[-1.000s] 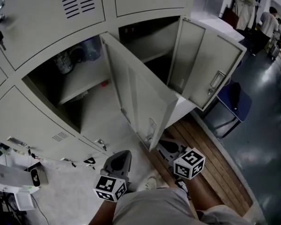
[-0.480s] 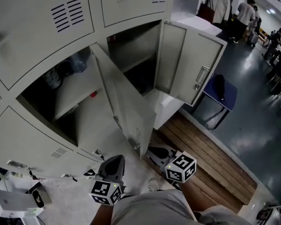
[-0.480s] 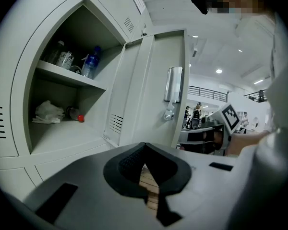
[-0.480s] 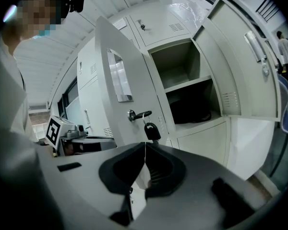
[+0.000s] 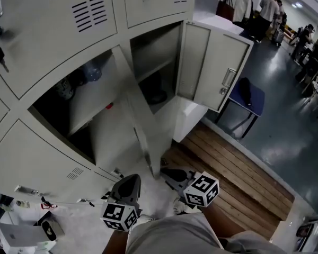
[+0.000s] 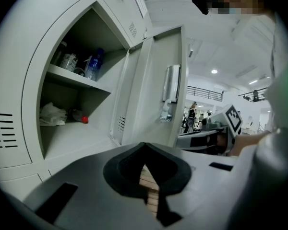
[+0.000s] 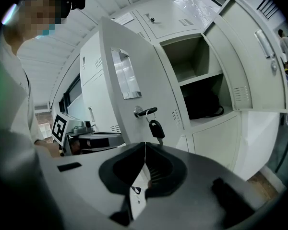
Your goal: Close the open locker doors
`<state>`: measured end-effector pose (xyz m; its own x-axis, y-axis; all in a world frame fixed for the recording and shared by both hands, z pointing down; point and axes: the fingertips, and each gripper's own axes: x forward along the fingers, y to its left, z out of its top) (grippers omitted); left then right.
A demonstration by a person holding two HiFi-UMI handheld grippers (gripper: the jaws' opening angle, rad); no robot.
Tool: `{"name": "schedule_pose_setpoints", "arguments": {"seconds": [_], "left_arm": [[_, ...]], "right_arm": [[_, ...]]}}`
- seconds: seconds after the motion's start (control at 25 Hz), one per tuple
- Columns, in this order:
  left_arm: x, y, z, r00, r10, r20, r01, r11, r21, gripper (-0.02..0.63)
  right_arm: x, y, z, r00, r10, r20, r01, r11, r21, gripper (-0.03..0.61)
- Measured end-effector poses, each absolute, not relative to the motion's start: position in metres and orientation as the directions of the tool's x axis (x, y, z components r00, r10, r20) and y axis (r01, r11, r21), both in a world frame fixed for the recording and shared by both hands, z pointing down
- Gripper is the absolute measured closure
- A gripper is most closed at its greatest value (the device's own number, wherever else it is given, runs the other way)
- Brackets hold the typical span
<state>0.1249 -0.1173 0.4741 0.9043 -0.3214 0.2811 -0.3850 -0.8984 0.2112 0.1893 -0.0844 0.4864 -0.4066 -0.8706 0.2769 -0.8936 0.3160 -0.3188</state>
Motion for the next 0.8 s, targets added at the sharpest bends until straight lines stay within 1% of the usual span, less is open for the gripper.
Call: {"name": "schedule_pose_setpoints", "arguments": {"seconds": [0.36, 0.8], "left_arm": [[0.065, -0.13, 0.477, 0.875, -0.382, 0.297, -0.445, -0.876, 0.185, 0.598], [0.008, -0.148, 0.481, 0.844, -0.443, 0.303, -0.507, -0.843, 0.18, 0.598]], "right_arm": [[0.142, -0.102, 0.489, -0.44, -0.854, 0.278, -0.883, 0.355, -0.306, 0.551], [0.105, -0.135, 0.491, -0.467, -0.843, 0.266, -0.872, 0.388, -0.3, 0.551]]}}
